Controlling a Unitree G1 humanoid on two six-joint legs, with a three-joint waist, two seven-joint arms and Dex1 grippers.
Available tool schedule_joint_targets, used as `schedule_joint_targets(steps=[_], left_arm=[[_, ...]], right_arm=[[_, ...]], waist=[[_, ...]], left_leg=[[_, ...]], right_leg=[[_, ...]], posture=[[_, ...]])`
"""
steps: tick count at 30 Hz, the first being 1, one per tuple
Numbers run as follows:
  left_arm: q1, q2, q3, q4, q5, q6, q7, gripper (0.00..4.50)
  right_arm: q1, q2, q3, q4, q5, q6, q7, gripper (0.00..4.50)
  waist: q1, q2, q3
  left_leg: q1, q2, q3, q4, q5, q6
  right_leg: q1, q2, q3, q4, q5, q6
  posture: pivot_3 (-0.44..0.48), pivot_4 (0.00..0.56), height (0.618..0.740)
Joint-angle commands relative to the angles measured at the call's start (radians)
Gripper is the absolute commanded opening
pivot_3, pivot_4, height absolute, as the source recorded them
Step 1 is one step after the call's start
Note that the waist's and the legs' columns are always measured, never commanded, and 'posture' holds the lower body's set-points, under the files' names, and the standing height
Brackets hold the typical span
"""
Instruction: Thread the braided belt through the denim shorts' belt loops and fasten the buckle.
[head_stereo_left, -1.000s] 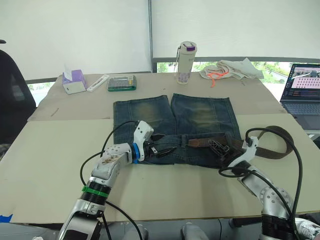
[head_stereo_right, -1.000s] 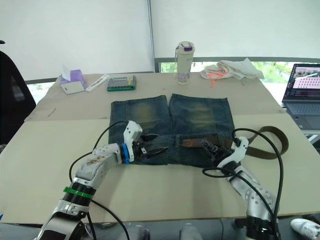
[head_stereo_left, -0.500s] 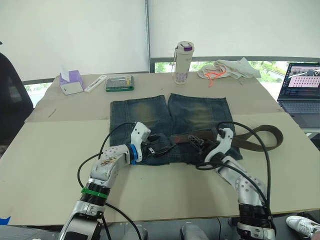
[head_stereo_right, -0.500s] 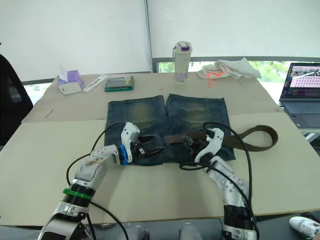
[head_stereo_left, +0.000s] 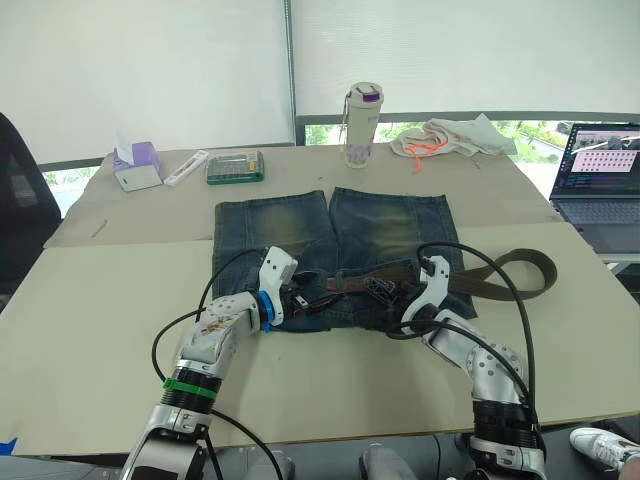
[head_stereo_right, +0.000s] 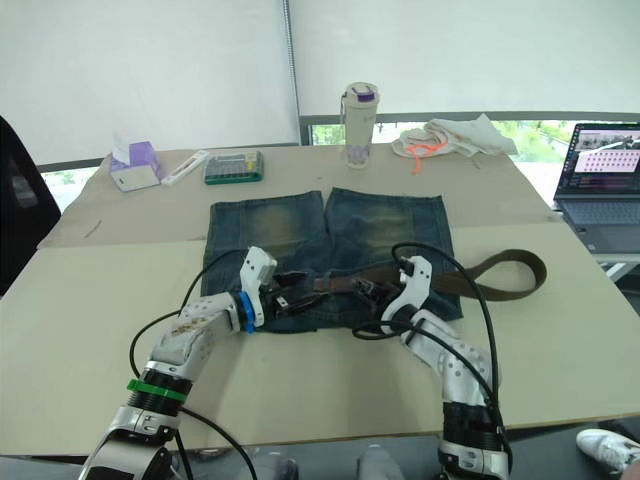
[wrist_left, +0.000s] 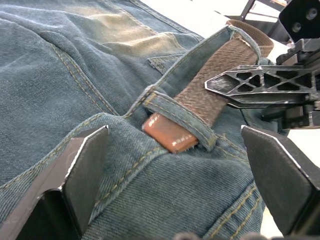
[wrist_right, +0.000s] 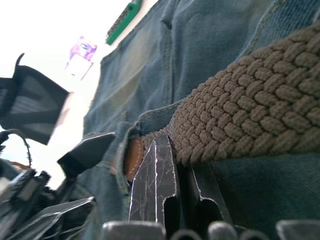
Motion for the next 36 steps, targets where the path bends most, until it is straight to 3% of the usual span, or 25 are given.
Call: schedule_joint_targets(steps=[1,6,13,18,28,35,36], left_arm=[[-0.003,-0.008,0.017,0.004,-0.003,-0.021,0.004,4.47],[0.001,-0.02,0.032,0.01,-0.01,-0.019,0.017,4.47],[-0.003,-0.037,0.09,-0.008,-0.036,-0.035,0.05,4.47],[-0.025,-0.077,0.194,-0.042,-0.163,0.04,0.071,4.47],[-0.03,-0.116,0.263,-0.066,-0.371,0.369,0.171,4.47],[-0.04,-0.133,0.299,-0.07,-0.442,0.447,0.202,4.47],[-0.043,-0.138,0.308,-0.068,-0.446,0.44,0.208,4.22]], right_arm=[[-0.039,0.044,0.031,0.01,0.008,0.01,-0.011,0.0],[-0.051,0.123,0.041,0.053,-0.019,-0.019,-0.031,0.0],[-0.059,0.2,-0.083,0.091,0.108,-0.039,-0.02,0.0],[-0.077,0.219,-0.154,0.115,0.201,-0.064,-0.026,0.0],[-0.044,0.204,-0.094,0.072,0.184,-0.095,0.058,0.0],[-0.027,0.178,-0.056,0.073,0.135,-0.129,0.093,0.0],[-0.025,0.173,-0.048,0.072,0.128,-0.13,0.099,0.0]], waist=[[-0.001,0.0,0.0],[-0.001,0.0,0.0],[-0.001,0.0,0.0],[0.0,0.0,0.0],[-0.001,0.0,0.0],[0.0,0.0,0.0],[0.0,0.0,0.0]], left_leg=[[0.0,0.0,0.0,0.0,0.0,0.0],[0.0,0.0,0.0,0.0,0.0,0.0],[0.001,0.0,0.0,0.0,0.0,0.0],[0.0,0.001,0.0,0.0,0.0,0.0],[0.0,0.0,0.0,0.0,0.0,0.0],[0.0,0.0,0.0,0.0,0.0,0.0],[0.0,0.0,0.0,0.0,0.0,0.0]], right_leg=[[0.0,0.0,0.0,0.0,0.0,0.0],[-0.001,0.0,0.0,0.001,0.0,0.0],[-0.001,0.0,0.0,0.001,0.0,0.0],[-0.001,-0.001,0.0,0.002,0.0,0.0],[-0.001,-0.001,0.0,0.003,0.0,0.0],[-0.001,0.0,0.0,0.003,0.0,0.0],[-0.001,-0.001,0.0,0.003,0.0,0.0]], posture=[[0.0,0.15,0.74],[0.0,0.15,0.74],[0.0,0.15,0.74],[0.0,0.15,0.74],[0.0,0.15,0.74],[0.0,0.15,0.74],[0.0,0.15,0.74]])
